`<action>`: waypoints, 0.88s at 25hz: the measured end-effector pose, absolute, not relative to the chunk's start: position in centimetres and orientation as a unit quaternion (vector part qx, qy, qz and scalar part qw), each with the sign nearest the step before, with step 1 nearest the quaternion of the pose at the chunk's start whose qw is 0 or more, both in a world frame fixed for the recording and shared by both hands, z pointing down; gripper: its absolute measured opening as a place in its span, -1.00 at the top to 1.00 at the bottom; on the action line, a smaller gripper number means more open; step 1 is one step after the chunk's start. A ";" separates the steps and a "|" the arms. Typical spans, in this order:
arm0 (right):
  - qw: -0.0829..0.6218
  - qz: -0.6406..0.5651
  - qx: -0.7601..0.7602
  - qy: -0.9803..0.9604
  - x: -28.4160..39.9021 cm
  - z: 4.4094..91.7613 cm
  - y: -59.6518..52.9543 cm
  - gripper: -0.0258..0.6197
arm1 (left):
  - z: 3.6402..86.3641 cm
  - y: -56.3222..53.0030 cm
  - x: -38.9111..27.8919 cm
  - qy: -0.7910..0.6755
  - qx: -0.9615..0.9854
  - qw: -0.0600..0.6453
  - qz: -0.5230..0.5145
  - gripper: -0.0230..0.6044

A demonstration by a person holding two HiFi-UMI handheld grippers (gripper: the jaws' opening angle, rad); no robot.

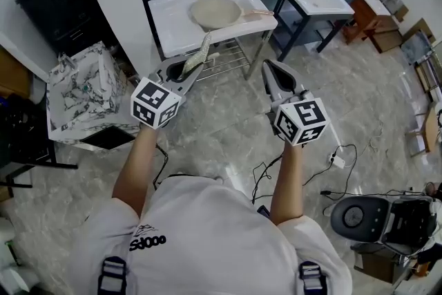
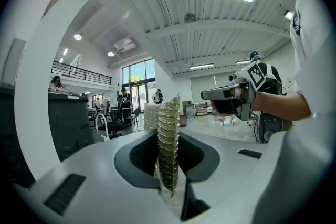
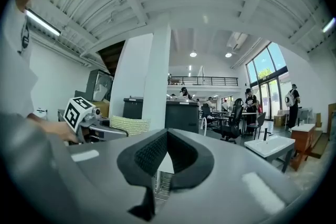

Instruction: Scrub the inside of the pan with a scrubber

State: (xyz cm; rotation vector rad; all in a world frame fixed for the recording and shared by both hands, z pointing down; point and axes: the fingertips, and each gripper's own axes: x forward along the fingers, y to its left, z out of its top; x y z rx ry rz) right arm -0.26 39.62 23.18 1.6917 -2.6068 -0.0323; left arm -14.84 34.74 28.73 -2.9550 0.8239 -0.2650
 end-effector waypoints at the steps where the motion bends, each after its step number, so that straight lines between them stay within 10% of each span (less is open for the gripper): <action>1: 0.019 -0.010 0.544 -0.839 0.1 23.2 39.7 0.90 | 28.8 34.9 -14.5 0.269 -0.959 0.031 -0.087 0.72; 22: 0.016 0.023 0.534 -0.845 4.9 25.6 36.8 0.90 | 30.4 32.6 -10.7 0.300 -0.949 0.019 -0.092 0.72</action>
